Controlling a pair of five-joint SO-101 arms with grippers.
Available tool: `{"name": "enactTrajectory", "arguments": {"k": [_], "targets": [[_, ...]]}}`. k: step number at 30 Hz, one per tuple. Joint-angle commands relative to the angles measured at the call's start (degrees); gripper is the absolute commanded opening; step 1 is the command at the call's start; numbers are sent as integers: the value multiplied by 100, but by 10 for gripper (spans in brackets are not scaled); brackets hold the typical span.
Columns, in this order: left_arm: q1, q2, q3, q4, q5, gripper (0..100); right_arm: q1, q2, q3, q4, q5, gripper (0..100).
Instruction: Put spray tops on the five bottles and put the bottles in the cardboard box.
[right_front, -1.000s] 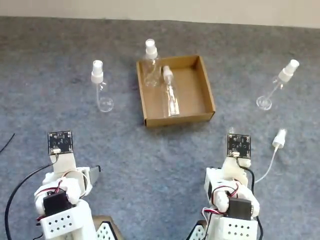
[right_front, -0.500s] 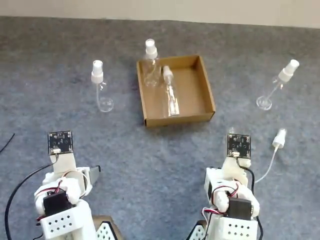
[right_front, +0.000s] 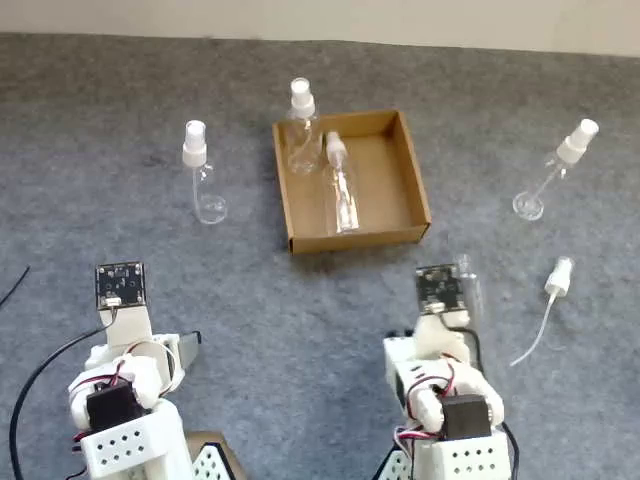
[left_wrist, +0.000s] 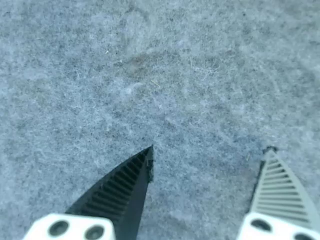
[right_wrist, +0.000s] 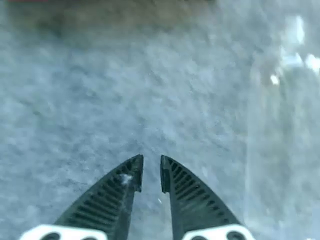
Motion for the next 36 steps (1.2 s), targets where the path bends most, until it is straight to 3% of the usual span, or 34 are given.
{"name": "enactTrajectory", "arguments": {"k": [1, 5, 8, 12, 19, 25, 31, 36], "targets": [[110, -57, 110, 18, 62, 305, -400, -48, 690, -470, -9, 25], [84, -57, 110, 18, 35, 303, -426, -48, 681, -479, -9, 25], [75, -57, 119, -62, -88, 305, -48, -48, 629, -1077, 141, 25], [92, -48, 119, -273, -1037, 303, 532, -40, 207, -2114, 1556, 25], [84, -48, 119, -229, -1793, 302, 585, 558, -1692, -1393, 1327, 25], [84, -48, 119, -229, -1785, 302, 330, 3626, -4092, -743, 1020, 100], [75, -31, 119, -229, -1785, 302, -813, 7064, -7081, 180, 958, 193], [75, -22, 119, -229, -1785, 302, -1244, 9305, -9358, 831, 932, 243]]}}
